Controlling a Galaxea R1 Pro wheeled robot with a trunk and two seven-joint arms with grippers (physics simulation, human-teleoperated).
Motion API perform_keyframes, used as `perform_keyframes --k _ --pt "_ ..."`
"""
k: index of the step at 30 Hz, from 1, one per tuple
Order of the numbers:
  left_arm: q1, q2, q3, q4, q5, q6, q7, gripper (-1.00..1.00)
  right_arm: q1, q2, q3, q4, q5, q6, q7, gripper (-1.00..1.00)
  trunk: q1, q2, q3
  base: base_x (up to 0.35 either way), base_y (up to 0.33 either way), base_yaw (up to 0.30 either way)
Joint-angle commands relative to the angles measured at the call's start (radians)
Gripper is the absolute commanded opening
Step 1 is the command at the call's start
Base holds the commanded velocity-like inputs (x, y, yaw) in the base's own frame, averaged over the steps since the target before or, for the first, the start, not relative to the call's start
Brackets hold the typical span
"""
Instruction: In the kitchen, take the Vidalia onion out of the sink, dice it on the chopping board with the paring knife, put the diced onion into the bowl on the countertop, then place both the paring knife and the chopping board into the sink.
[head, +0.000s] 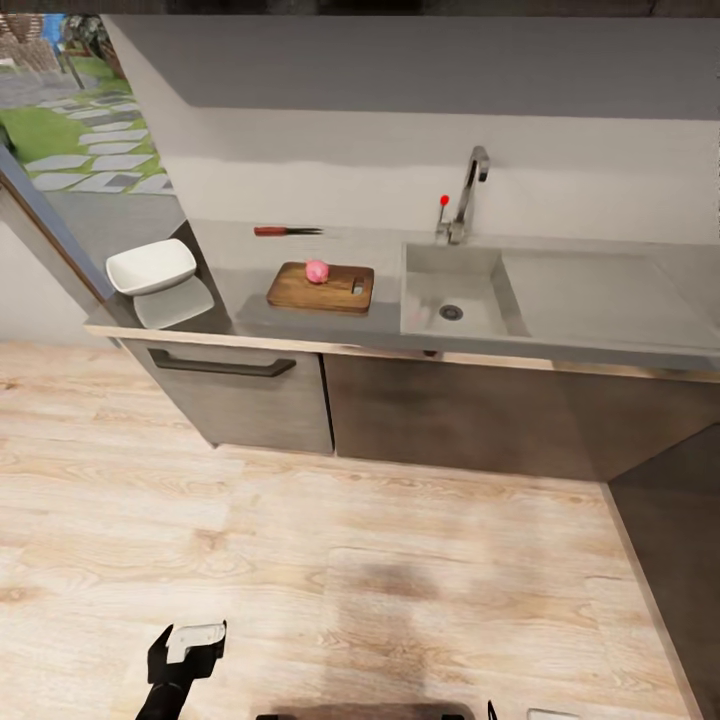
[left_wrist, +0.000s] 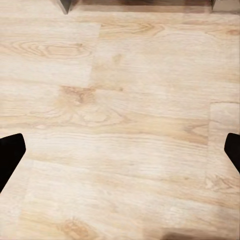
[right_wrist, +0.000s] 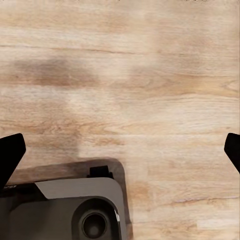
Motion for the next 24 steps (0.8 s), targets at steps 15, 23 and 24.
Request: perform_keyframes --k 15,23,24 --pt "-0.001 -0.003 -0.009 0.002 0.000 0.005 0.008 1.00 -0.001 -0.002 0.008 0.001 -0.006 -0.003 -0.008 1.00 0.001 -0.002 0.022 0.000 0.000 0.000" --pt "-0.001 -0.005 -0.009 0.002 0.000 0.006 0.007 1.00 -0.001 -0.002 0.008 0.002 -0.006 -0.003 -0.008 1.00 0.001 -0.002 0.035 0.000 0.000 0.000" --pt "-0.001 -0.005 -0.009 0.002 0.000 0.006 0.007 1.00 -0.001 -0.002 0.008 0.002 -0.006 -0.003 -0.008 1.00 0.001 -0.002 0.036 0.000 0.000 0.000"
